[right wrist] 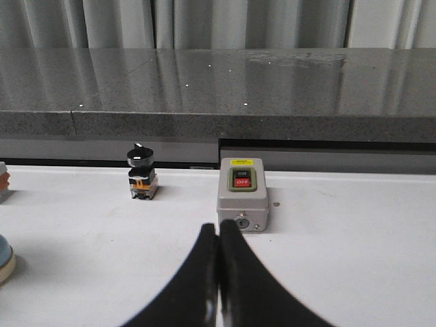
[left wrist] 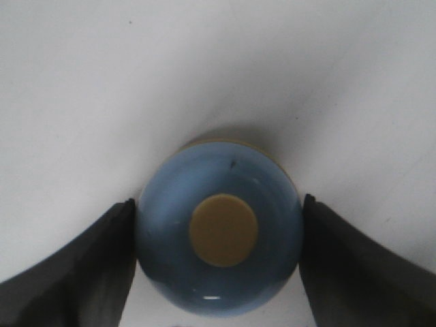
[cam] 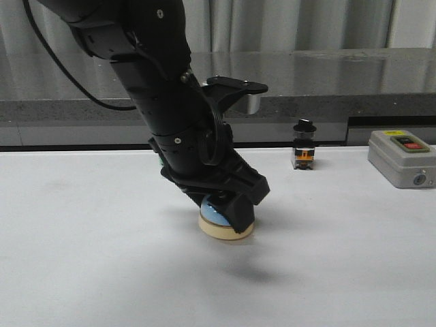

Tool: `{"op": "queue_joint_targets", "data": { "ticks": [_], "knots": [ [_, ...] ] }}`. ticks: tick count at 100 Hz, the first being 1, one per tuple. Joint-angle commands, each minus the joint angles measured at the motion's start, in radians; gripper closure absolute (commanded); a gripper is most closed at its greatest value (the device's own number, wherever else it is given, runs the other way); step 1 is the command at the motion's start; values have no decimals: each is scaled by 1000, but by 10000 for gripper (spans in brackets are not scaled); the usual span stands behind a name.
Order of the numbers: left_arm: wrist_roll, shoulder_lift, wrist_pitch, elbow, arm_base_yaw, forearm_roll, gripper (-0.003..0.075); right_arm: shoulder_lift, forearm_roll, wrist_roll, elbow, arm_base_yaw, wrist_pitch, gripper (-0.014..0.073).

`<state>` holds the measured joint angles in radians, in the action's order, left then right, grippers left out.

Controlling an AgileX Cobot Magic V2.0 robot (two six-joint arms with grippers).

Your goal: Place and press bell with both arms

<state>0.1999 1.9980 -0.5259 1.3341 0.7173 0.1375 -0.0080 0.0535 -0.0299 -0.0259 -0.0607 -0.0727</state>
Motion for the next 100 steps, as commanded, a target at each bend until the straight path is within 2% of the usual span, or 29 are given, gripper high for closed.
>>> {"op": "queue_joint_targets", "data": {
  "ticks": [1, 9, 16, 43, 73, 83, 100],
  "knots": [
    [2, -55, 40, 31, 9, 8, 267, -16, -10, -1, 14, 6, 85, 654],
    [2, -55, 40, 31, 9, 8, 158, -16, -10, -1, 14, 6, 85, 654],
    [2, -55, 40, 31, 9, 8, 122, -16, -10, -1, 14, 6, 85, 654],
    [-5, -68, 31, 31, 9, 37, 121, -16, -10, -1, 14, 6, 85, 654],
    [-49, -243, 83, 31, -4, 52, 121, -16, -10, -1, 14, 6, 85, 654],
    [-86, -311, 95, 31, -47, 52, 121, -16, -10, -1, 14, 6, 85, 654],
    [-114, -425, 99, -1, -178, 52, 121, -16, -10, -1, 14, 6, 85, 654]
  ]
}}
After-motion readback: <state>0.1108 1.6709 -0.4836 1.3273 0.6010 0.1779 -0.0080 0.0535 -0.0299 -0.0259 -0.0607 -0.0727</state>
